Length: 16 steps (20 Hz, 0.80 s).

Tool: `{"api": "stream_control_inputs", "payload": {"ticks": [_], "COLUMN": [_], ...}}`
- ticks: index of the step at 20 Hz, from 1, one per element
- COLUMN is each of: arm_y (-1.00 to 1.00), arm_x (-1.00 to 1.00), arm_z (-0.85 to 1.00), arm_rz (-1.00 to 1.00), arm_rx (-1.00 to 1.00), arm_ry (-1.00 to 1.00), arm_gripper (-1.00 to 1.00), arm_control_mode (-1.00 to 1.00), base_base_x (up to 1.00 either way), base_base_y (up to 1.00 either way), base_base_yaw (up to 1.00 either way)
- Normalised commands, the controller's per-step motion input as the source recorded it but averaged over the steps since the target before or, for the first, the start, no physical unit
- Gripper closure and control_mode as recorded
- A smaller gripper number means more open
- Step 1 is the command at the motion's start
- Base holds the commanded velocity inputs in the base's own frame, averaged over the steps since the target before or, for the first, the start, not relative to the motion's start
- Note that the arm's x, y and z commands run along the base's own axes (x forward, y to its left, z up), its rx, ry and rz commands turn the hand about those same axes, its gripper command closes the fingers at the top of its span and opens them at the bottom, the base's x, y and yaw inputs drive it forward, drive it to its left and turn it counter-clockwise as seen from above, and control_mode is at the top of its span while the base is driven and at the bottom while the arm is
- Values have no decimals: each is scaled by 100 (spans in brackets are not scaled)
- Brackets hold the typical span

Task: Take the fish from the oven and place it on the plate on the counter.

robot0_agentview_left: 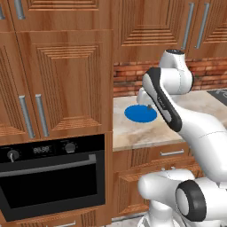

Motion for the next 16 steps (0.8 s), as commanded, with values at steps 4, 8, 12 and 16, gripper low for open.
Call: {"api": "stream_control_inputs", "payload": {"ticks": [4, 8, 12, 16], "arm_y": [20, 46, 100, 100], "arm_x": [-36, -60, -41, -45], "arm_z": [0, -17, -25, -29], "arm_rz": [9, 29, 34, 31], "arm_rx": [-7, -13, -36, -39], "arm_ry": [-5, -9, -23, -20], "arm_gripper": [-100, -100, -100, -100], "arm_control_mode": [-100, -100, -100, -100], "base_base_x": [0, 0, 0, 0], "base_base_y": [0, 0, 0, 0], "base_base_yaw": [0, 0, 0, 0]}}
